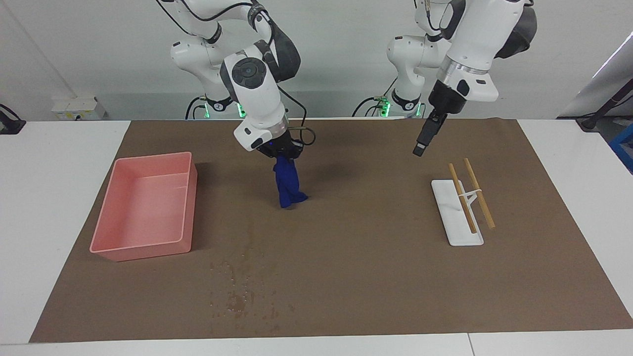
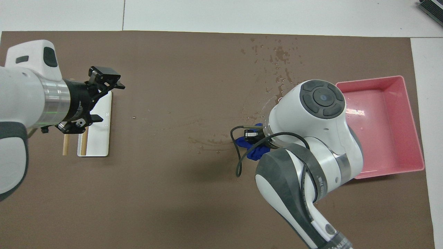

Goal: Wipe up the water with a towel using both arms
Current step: 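Carry the towel with the right gripper while the left gripper withdraws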

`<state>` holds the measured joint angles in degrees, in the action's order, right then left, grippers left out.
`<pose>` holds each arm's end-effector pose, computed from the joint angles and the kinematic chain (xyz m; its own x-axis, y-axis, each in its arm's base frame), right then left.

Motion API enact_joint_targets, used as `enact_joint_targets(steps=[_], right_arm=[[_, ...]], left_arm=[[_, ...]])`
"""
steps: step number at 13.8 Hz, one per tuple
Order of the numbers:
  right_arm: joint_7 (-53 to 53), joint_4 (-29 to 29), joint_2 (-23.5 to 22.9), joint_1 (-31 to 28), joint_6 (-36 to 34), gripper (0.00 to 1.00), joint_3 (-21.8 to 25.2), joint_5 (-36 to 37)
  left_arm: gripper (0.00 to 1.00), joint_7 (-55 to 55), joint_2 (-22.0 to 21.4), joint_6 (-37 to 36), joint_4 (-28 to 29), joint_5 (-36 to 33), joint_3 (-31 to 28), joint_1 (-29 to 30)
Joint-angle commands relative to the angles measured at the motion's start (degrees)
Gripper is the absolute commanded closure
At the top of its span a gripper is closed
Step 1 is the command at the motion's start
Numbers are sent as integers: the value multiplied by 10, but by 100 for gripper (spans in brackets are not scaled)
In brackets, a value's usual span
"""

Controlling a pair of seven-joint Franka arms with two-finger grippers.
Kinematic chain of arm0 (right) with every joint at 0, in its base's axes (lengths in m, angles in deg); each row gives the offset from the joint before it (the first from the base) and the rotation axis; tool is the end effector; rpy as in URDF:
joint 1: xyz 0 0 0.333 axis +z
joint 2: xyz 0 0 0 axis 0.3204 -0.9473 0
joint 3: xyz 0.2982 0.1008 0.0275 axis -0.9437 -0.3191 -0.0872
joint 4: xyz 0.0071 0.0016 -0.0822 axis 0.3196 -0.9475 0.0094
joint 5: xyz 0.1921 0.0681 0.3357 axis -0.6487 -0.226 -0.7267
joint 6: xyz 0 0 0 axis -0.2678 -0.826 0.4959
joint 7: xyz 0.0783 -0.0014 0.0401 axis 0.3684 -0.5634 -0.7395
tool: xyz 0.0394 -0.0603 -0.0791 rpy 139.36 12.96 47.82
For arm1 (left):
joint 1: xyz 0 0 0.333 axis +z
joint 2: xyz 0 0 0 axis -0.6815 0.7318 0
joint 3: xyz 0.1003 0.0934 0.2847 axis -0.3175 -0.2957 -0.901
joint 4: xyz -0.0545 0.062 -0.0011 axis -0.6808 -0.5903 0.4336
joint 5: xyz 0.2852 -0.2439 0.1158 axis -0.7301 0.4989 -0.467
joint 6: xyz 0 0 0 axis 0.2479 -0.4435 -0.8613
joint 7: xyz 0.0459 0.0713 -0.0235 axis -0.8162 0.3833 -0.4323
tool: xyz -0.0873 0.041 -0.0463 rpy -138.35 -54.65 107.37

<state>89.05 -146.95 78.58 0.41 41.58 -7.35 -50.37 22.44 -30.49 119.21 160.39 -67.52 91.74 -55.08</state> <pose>0.5217 0.2583 0.4582 0.9910 -0.0452 -0.1263 -0.0507 -0.9979 -0.0401 0.5356 -0.1596 0.6162 0.6994 0.7137 0.0400 0.6802 -0.6817 0.2697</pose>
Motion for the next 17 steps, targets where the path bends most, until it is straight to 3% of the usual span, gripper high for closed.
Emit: enact_joint_targets(steps=[1, 4, 7, 9, 14, 16, 17], right_arm=[[-87, -17, 25, -8, -33, 100, -7, 62], [-166, -86, 41, -46, -16, 100, -7, 63], [-202, -155, 40, -62, 49, 100, -7, 65], [-244, -209, 39, -70, 127, 100, -7, 67], [-240, -232, 19, -88, 232, 100, -7, 67], [-254, -229, -17, -108, 311, 100, -7, 67], [-259, -225, -31, -110, 333, 100, -7, 67]], left_arm=[[0, 133, 35, -60, -77, -44, 4, 31], [0, 329, 38, -93, -100, -59, 3, 59], [0, 458, 37, -144, -104, -57, 1, 79], [0, 528, 38, -186, -126, -56, 1, 81], [0, 540, 28, -266, -123, -58, 18, 117], [0, 562, 33, -266, -127, -58, 82, 172], [0, 568, 33, -264, -127, -57, 81, 169]])
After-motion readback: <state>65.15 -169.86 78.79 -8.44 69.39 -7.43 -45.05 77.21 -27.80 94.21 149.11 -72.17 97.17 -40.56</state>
